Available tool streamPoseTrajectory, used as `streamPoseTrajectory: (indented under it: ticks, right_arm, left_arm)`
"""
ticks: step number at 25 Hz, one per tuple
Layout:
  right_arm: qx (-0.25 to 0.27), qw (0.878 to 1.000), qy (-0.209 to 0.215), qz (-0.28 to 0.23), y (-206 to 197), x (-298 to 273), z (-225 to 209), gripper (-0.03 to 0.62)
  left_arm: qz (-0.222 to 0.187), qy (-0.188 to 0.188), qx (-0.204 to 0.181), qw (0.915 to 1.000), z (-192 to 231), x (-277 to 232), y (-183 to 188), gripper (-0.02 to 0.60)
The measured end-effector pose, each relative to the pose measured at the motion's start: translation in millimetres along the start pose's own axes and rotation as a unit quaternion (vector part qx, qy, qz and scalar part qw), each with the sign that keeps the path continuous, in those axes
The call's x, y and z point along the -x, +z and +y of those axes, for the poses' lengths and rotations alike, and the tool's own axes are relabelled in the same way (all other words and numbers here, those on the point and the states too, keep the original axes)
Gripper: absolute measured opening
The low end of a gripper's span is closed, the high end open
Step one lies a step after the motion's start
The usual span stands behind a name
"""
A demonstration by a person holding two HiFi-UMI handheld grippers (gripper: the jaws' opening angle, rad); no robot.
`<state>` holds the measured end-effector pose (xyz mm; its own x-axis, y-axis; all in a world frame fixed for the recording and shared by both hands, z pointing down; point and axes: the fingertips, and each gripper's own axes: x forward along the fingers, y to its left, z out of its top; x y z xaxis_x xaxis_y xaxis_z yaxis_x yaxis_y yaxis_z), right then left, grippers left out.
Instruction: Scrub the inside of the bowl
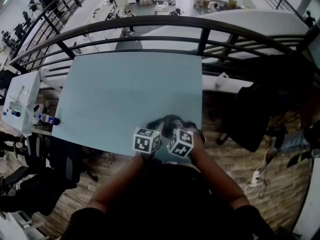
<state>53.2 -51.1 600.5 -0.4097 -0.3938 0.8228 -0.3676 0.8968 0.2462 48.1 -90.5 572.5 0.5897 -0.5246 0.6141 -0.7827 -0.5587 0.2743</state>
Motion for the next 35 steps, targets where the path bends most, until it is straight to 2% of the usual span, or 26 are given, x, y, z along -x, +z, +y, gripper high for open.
streamPoseTrajectory:
  ticks: [5, 9, 18, 24, 30, 35]
  right_arm:
    - [0.039, 0.997, 0.06, -0.014, 9.2, 1.8, 23.7, 0.064]
    - [0.036, 0.995, 0.09, -0.037, 11.6, 7.7, 27.5, 0.064]
    - [-0.008, 0.994, 0.095, -0.056, 5.6, 29.1, 17.8, 0.064]
    - [-0.049, 0.997, 0.053, -0.041, -5.4, 35.1, -6.7, 0.064]
    - [-0.077, 0.997, -0.01, -0.019, -10.1, 31.0, -38.3, 0.064]
    - [-0.039, 0.999, -0.016, 0.014, 1.2, 14.5, -29.9, 0.064]
  left_arm:
    - [-0.001, 0.005, -0.011, 0.9999, 4.9, -2.7, 2.8, 0.025]
    - [-0.003, 0.011, -0.008, 0.9999, 12.4, -1.5, 3.9, 0.023]
    - [-0.006, 0.022, -0.005, 0.9997, 21.7, -5.3, -0.3, 0.014]
    - [-0.002, 0.027, 0.01, 0.9996, 30.6, -0.1, -1.5, 0.014]
    - [0.007, 0.014, -0.001, 0.9999, 14.2, -5.1, -8.3, 0.014]
    - [-0.004, 0.001, -0.014, 0.9999, 0.1, -1.8, 3.4, 0.014]
